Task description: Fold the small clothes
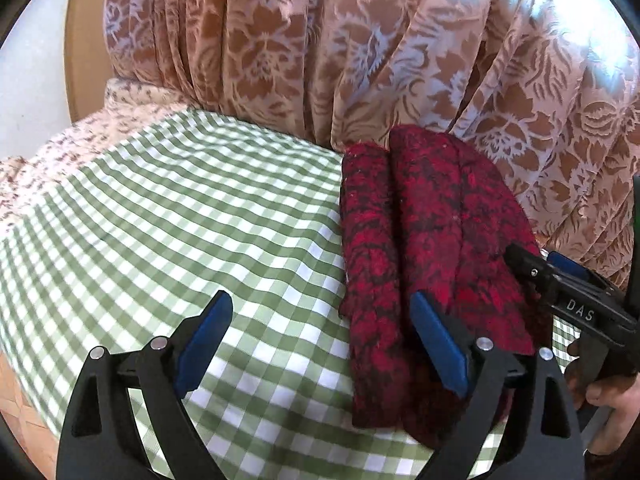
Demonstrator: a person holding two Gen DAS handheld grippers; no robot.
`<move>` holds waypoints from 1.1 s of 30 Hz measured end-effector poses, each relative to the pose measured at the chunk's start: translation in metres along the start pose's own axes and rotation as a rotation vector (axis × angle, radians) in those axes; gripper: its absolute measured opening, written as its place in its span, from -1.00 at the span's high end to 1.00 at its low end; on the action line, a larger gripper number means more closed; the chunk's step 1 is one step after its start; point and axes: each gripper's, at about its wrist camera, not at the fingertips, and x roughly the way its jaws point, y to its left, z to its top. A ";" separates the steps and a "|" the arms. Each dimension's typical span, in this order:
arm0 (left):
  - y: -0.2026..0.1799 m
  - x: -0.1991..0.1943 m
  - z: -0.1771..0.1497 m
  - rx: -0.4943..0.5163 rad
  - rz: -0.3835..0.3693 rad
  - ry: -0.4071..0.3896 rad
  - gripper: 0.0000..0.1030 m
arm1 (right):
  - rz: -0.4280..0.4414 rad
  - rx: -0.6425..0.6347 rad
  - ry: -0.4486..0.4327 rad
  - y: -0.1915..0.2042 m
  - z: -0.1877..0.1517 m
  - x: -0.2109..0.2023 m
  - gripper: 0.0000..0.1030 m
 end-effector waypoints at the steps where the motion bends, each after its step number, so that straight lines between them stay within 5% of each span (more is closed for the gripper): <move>1: -0.001 -0.006 -0.002 0.002 0.011 -0.011 -0.78 | 0.001 0.000 -0.010 -0.001 -0.002 -0.006 -0.90; 11: -0.019 -0.060 -0.026 0.056 0.099 -0.121 -0.93 | 0.004 0.016 -0.051 0.005 -0.038 -0.058 -0.92; 33: -0.038 -0.100 -0.074 0.081 0.153 -0.125 -0.95 | -0.042 0.087 -0.088 -0.014 -0.108 -0.115 -0.93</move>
